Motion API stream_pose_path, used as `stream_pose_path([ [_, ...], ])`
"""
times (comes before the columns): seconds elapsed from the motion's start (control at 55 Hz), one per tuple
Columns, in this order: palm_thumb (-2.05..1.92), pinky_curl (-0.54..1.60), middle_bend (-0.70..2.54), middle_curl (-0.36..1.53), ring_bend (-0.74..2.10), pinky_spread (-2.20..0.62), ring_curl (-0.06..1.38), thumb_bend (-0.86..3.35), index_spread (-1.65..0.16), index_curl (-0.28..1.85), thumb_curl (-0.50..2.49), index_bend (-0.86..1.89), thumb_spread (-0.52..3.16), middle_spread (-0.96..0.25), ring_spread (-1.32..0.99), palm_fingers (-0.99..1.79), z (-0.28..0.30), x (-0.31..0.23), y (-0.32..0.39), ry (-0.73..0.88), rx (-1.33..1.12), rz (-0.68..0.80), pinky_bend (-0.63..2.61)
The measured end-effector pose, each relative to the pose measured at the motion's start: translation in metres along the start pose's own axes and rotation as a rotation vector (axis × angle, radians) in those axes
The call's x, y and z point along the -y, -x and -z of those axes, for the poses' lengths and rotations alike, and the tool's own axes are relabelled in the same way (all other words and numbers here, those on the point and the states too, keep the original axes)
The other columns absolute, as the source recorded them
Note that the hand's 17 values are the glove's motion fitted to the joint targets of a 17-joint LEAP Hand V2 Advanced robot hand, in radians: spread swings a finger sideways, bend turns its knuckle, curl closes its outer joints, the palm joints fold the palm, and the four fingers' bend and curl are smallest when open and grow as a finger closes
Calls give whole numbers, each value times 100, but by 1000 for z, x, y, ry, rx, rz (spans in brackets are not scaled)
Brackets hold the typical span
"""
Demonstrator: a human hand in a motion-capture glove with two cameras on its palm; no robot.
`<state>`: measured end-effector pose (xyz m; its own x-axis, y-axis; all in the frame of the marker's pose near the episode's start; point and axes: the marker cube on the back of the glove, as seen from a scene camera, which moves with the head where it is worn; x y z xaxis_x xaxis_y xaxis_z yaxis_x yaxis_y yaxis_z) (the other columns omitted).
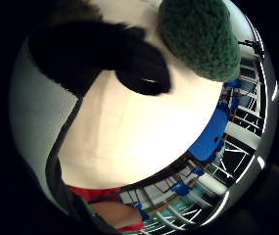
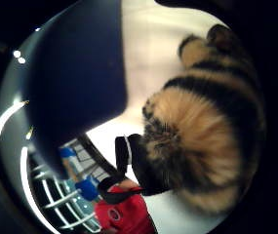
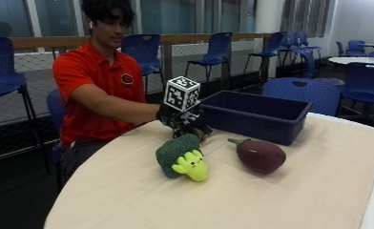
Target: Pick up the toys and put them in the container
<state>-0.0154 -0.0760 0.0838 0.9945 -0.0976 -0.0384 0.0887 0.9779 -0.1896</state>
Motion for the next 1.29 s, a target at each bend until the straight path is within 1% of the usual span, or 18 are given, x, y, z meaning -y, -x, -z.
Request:
stream_pose_path([
  [0.091,0,41,15,18,34,8,17,-2,-38,27,23,20,108,-5,5,6,-2,-1,1,15,-26,-9,114],
  [0.182,3,38,19,20,45,3,20,0,-40,29,25,23,112,-9,2,19,-1,-1,2,1,-40,-19,106],
  [0.255,9,35,19,21,52,-2,22,2,-42,31,28,26,117,-13,-3,28,1,0,3,-53,-43,-33,100],
  [0.291,20,33,22,23,59,-9,24,8,-42,34,31,34,122,-16,-11,45,3,0,3,-68,-47,-29,94],
  [0.327,27,32,23,23,62,-14,24,12,-42,33,33,33,124,-19,-15,54,6,-1,1,-73,-48,-20,93],
  [0.346,32,33,26,24,66,-18,26,15,-42,34,35,32,125,-21,-19,65,7,-1,0,-75,-46,-17,96],
  [0.364,36,32,26,25,67,-21,25,17,-42,33,37,30,125,-22,-21,69,9,-1,-1,-77,-41,-16,97],
  [0.382,38,32,26,25,70,-23,26,17,-42,33,38,28,126,-24,-23,71,11,-2,-3,-82,-34,-17,98],
  [0.4,33,31,23,24,66,-21,25,14,-41,35,37,31,126,-23,-23,57,14,-2,-5,-90,-23,-19,93],
  [0.418,41,35,27,27,73,-26,31,19,-41,36,40,28,126,-26,-27,74,18,-3,-8,-100,-9,-21,99],
  [0.455,47,34,26,26,75,-31,29,21,-41,35,42,24,124,-28,-31,81,29,-6,-15,-124,20,-27,102],
  [0.582,56,35,28,29,74,-39,32,21,-41,39,49,25,114,-34,-40,87,70,-11,-24,-180,5,-54,98],
  [0.709,60,34,27,32,71,-42,33,19,-41,43,55,24,105,-38,-44,89,115,-2,-11,-226,-13,-54,95],
  [0.8,61,34,26,33,69,-43,33,17,-41,45,59,22,101,-39,-47,90,148,9,15,-268,-17,-20,94],
  [0.946,62,34,24,34,66,-44,33,14,-42,48,64,19,96,-41,-48,91,195,36,78,-318,8,69,92],
  [1.146,64,34,20,37,63,-44,34,11,-42,51,69,18,92,-42,-49,91,213,77,149,-307,65,142,91],
  [1.237,64,34,19,38,62,-44,35,9,-43,53,72,18,91,-42,-50,91,206,99,172,-300,24,140,90],
  [1.291,64,34,19,39,61,-44,35,8,-43,54,73,18,91,-42,-50,90,198,108,173,-302,-36,210,90],
])
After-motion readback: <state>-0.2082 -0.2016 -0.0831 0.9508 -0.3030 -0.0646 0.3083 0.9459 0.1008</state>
